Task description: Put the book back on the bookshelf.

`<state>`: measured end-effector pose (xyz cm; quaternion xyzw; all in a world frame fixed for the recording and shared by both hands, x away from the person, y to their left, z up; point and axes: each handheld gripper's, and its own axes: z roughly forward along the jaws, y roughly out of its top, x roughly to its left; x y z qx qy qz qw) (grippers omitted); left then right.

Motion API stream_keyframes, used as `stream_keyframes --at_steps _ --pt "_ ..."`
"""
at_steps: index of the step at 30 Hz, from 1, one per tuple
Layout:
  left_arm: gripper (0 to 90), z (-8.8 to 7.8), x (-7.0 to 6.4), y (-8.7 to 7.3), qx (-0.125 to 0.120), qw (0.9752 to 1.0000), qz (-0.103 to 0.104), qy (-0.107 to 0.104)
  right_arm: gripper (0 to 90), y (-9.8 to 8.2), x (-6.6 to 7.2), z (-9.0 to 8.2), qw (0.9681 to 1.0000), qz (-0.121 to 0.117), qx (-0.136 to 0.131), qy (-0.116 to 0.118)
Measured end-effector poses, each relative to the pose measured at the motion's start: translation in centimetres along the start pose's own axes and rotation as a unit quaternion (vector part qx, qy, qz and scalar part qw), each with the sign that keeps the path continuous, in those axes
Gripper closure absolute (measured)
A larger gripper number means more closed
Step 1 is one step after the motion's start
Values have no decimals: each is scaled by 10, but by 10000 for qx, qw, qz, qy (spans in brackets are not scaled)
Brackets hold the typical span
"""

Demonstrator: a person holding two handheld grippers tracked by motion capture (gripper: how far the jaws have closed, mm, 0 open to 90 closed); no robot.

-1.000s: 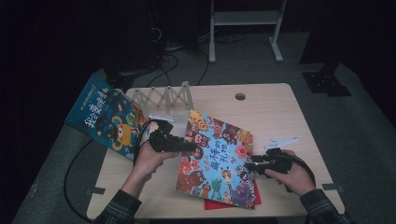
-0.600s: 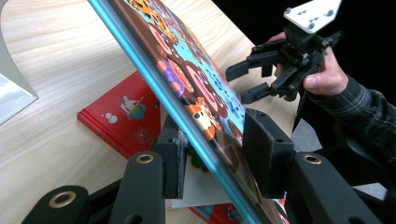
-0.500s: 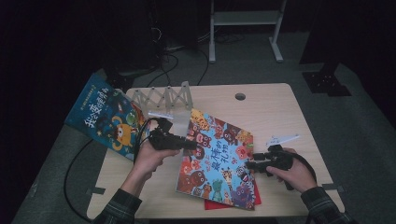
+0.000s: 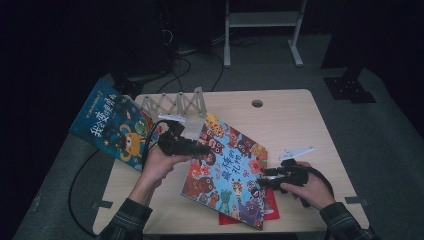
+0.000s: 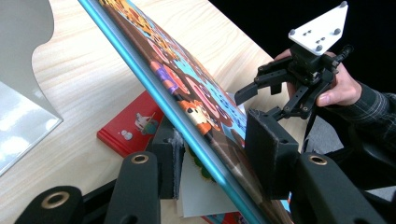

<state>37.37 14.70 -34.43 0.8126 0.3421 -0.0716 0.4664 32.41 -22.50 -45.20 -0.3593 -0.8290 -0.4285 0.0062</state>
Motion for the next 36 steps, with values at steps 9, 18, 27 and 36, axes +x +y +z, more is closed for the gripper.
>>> stream_keyframes --at_steps 9,18,27,36 --pt "509 2 -1 2 130 9998 -67 -104 443 3 8 0 9998 -173 -19 32" --pt "495 6 -8 4 272 9995 -77 -108 446 2 8 0 9998 -195 -30 51" --pt "620 3 -11 10 402 9989 -133 -187 448 4 10 -1 9995 -322 17 -2" --pt "689 1 -12 25 451 9983 -220 -308 438 6 6 -8 9996 -247 -151 52"
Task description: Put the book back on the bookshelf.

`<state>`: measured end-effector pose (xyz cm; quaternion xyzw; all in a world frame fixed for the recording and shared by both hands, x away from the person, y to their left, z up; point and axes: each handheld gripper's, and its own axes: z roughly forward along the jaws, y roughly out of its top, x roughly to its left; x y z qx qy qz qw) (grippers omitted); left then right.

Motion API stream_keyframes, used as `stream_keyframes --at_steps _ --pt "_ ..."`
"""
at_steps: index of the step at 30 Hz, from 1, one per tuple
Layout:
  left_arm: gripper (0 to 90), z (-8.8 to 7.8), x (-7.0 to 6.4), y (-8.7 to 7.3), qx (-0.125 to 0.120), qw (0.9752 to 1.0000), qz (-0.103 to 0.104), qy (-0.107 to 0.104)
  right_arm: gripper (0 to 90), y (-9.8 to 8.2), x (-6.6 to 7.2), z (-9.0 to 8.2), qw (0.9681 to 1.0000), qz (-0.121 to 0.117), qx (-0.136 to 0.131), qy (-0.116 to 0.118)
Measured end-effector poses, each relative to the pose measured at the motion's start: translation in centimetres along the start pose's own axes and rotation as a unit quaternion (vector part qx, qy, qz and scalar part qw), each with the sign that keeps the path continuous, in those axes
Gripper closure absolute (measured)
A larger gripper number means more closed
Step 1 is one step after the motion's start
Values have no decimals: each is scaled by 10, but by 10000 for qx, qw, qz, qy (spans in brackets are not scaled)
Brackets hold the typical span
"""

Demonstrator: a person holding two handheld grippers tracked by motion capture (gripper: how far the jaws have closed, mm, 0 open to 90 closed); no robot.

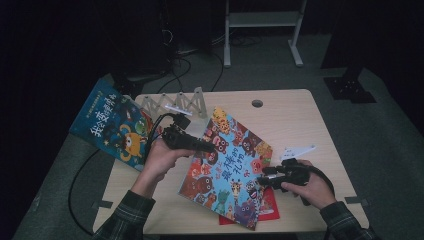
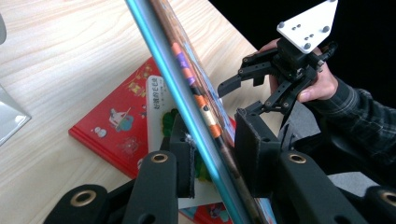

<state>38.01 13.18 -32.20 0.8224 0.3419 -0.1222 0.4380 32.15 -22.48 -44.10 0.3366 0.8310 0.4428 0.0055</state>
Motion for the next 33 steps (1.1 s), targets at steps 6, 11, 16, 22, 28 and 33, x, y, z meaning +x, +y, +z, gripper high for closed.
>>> stream_keyframes --at_steps 6,11,16,22,28,33 --pt "714 -4 0 7 37 10000 -20 -64 364 1 -19 -13 9962 108 -536 -672" --pt "735 -6 -5 12 83 9999 -16 -115 325 -8 -53 -21 9795 429 -570 -1884" --pt "752 -7 -8 17 129 9998 17 -163 322 -18 -77 -22 9674 706 -350 -2405" --pt "761 -8 -12 24 268 9995 65 -156 297 -21 -88 -19 9586 704 -203 -2752" --pt "776 -8 -19 31 374 9990 121 -221 262 -26 -91 -8 9589 639 -22 -2765" --pt "787 -9 -24 35 450 9984 206 -261 232 -28 -92 -6 9584 633 -105 -2780"
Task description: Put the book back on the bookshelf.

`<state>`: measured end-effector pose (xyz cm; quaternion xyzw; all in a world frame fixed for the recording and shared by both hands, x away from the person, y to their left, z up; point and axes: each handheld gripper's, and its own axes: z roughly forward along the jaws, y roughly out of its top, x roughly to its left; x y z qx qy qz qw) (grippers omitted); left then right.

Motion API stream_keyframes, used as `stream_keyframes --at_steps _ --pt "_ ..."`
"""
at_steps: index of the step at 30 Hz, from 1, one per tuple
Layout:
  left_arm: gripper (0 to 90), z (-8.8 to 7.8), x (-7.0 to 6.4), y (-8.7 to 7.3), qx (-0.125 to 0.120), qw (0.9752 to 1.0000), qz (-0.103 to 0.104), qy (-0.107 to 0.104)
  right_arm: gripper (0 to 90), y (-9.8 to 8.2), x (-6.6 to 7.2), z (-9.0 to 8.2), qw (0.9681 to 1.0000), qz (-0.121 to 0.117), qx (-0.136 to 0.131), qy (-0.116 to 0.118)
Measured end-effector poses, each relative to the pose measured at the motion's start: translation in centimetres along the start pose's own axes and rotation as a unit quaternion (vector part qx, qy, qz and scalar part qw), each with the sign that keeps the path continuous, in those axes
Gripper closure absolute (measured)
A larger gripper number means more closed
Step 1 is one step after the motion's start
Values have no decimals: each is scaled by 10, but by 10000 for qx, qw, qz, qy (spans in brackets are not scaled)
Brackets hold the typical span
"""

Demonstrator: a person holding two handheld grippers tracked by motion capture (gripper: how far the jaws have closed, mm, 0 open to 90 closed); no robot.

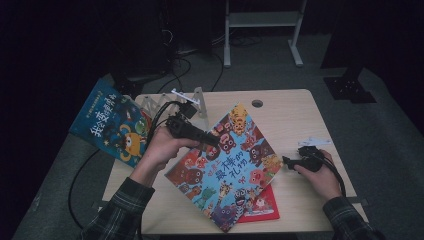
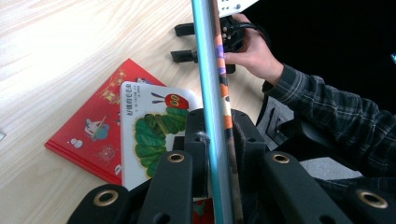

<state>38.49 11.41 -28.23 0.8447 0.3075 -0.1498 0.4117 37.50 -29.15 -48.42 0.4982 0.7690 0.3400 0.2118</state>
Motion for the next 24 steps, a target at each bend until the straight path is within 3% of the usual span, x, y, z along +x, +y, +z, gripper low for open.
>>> stream_keyframes --at_steps 7,18,24 --pt "805 -3 -9 3 -41 9998 98 -168 220 -2 0 1 10000 4 -81 -3" --pt "806 -14 -21 10 17 9994 337 63 220 -2 0 1 10000 -6 -82 -2" --pt "805 -32 -21 9 -142 9989 327 300 220 -2 0 1 10000 -5 -87 -6"
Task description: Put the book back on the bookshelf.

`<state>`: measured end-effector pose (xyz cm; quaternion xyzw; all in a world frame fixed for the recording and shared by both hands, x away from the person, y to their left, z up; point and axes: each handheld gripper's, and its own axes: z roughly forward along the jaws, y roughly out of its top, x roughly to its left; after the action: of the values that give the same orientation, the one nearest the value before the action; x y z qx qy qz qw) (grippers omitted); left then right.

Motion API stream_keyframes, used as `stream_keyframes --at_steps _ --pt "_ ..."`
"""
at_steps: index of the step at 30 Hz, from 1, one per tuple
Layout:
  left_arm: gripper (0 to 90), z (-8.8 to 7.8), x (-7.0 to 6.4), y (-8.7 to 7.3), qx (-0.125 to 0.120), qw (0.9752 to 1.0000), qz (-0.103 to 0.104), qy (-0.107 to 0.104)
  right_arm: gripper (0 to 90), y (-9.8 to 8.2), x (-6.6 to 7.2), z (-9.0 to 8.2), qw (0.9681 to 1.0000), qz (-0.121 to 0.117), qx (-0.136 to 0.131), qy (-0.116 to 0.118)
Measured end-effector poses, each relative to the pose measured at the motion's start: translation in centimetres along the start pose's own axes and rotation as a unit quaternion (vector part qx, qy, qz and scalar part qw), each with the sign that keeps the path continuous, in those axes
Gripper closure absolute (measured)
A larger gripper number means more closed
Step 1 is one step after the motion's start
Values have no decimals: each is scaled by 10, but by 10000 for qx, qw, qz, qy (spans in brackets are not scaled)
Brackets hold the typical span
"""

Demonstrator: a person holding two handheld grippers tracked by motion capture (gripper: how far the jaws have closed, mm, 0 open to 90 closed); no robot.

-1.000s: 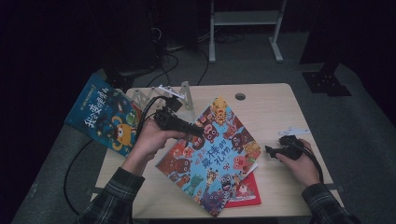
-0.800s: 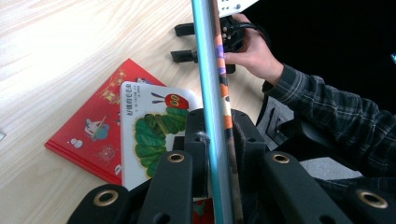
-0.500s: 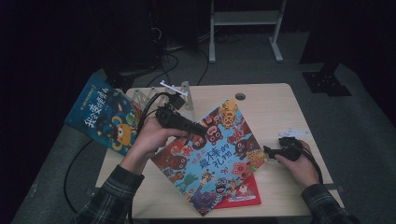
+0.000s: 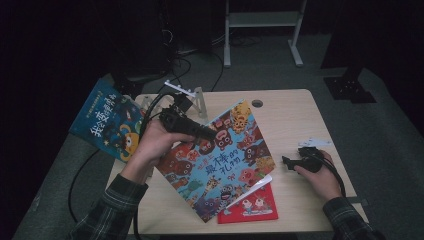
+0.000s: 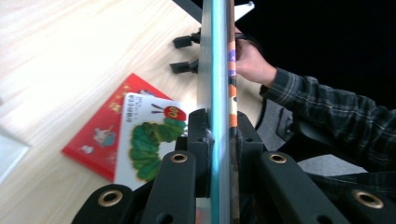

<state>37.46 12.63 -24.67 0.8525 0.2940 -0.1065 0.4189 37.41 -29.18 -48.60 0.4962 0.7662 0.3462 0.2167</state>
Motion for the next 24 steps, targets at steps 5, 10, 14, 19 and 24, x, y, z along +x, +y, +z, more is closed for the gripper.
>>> stream_keyframes --at_steps 5,10,14,19,24 --pt "805 -16 3 -3 -51 9998 5 192 216 0 0 0 10000 11 -1 -6" --pt "805 -30 8 -7 -147 9995 -122 266 211 0 0 0 10000 21 5 -12" --pt "805 -46 14 -16 -288 9981 -271 463 173 0 0 1 9999 78 34 -58" --pt "805 -64 22 -25 -412 9958 -438 687 128 1 -1 2 9999 107 83 -105" --pt "805 -84 31 -35 -532 9928 -595 891 126 1 -1 2 9998 111 83 -106"
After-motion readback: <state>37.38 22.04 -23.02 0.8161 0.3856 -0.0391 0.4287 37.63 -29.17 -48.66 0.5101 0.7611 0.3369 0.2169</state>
